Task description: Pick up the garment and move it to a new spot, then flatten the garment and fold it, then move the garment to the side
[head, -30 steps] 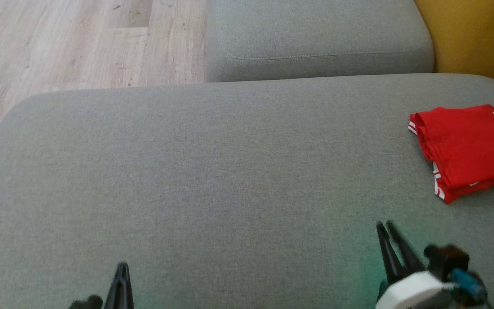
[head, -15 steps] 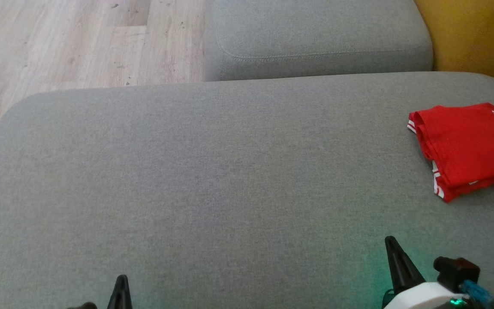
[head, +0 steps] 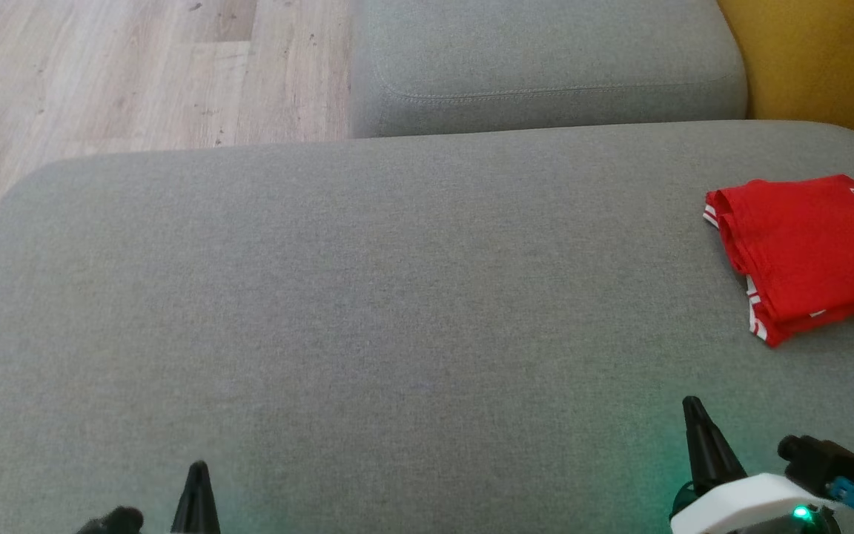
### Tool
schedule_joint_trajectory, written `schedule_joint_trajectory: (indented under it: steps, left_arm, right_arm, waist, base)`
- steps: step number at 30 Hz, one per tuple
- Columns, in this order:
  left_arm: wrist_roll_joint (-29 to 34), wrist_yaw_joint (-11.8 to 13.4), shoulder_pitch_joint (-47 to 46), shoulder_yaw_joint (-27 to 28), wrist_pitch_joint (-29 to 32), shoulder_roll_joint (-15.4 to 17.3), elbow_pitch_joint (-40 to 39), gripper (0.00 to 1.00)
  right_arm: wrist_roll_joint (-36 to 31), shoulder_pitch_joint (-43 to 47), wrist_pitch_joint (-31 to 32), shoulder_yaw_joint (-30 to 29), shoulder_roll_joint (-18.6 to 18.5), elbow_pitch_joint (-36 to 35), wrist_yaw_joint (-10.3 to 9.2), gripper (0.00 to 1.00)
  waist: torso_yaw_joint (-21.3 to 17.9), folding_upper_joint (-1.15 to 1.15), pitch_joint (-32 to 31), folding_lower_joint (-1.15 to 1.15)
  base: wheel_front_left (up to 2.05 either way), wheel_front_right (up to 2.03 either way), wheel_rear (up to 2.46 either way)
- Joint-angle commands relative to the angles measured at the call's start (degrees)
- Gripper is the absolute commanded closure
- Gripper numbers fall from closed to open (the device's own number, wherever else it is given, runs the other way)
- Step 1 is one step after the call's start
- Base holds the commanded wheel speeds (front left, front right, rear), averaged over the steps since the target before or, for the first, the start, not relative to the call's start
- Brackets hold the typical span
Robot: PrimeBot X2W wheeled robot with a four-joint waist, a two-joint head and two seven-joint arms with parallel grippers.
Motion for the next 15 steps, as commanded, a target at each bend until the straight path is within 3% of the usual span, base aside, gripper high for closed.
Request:
schedule_joint_trajectory:
  steps: [1, 15]
  left_arm:
    - [-1.1, -0.4, -3.1, 2.0, 0.2, 0.0, -1.4, 1.0]
    - [-7.8, -3.0, -4.7, 5.4, 2.3, -1.4, -1.4, 1.0]
  right_arm:
    - [1.8, -3.3, 0.2, -0.1, -0.9, -2.1, 0.05, 1.0]
    - [11.5, -4.6, 1.4, -1.0, -1.2, -2.4, 0.07, 1.0]
  waist:
    - [0.0, 0.0, 0.0, 0.0]
    - [-0.2, 0.0, 0.3, 0.0]
  base:
    - [0.0, 0.0, 0.0]
    - [0.0, 0.0, 0.0]
